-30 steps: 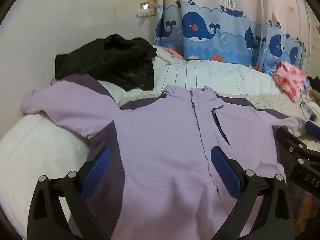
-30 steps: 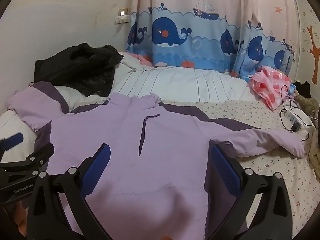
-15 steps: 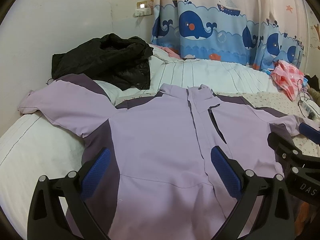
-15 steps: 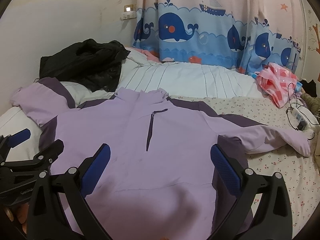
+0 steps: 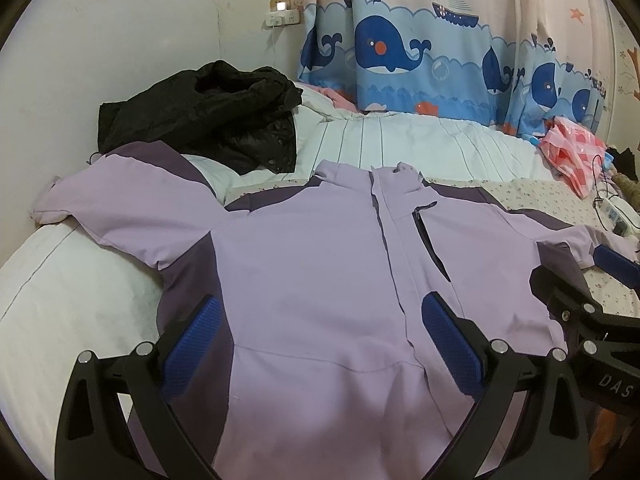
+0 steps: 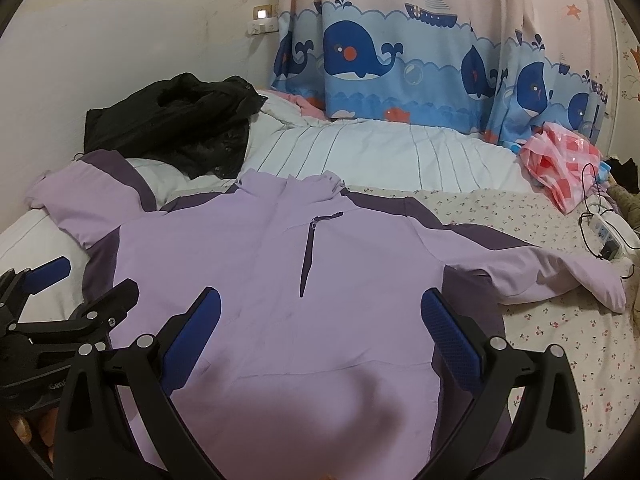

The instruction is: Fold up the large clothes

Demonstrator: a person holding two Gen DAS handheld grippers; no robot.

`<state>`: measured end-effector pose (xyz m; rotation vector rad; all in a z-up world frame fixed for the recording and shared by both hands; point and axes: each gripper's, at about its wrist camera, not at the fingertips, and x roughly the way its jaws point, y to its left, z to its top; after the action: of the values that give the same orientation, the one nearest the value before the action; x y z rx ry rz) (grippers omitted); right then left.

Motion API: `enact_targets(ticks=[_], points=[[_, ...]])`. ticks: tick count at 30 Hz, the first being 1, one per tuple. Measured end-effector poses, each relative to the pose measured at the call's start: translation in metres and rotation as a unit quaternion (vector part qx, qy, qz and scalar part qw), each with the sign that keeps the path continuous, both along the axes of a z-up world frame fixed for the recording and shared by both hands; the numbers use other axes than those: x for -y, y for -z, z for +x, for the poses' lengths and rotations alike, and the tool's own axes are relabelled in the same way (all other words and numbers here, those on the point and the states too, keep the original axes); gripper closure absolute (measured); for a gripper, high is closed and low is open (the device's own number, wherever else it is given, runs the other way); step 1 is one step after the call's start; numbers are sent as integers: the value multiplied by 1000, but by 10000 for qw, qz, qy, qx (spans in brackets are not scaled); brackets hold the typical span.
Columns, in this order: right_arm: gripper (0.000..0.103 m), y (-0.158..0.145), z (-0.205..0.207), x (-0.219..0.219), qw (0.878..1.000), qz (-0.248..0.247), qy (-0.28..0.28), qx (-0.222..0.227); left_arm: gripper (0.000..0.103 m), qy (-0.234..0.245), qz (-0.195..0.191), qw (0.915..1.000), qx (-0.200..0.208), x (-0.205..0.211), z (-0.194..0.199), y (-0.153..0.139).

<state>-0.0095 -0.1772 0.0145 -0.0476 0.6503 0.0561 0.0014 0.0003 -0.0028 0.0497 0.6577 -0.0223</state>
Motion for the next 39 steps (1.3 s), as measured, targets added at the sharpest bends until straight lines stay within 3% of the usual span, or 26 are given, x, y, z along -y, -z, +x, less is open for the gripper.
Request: enact_targets(ticks=[39], points=[[6, 7, 3, -3, 9997, 135, -121, -175, 7, -4, 27, 10000, -49, -2, 0, 3]])
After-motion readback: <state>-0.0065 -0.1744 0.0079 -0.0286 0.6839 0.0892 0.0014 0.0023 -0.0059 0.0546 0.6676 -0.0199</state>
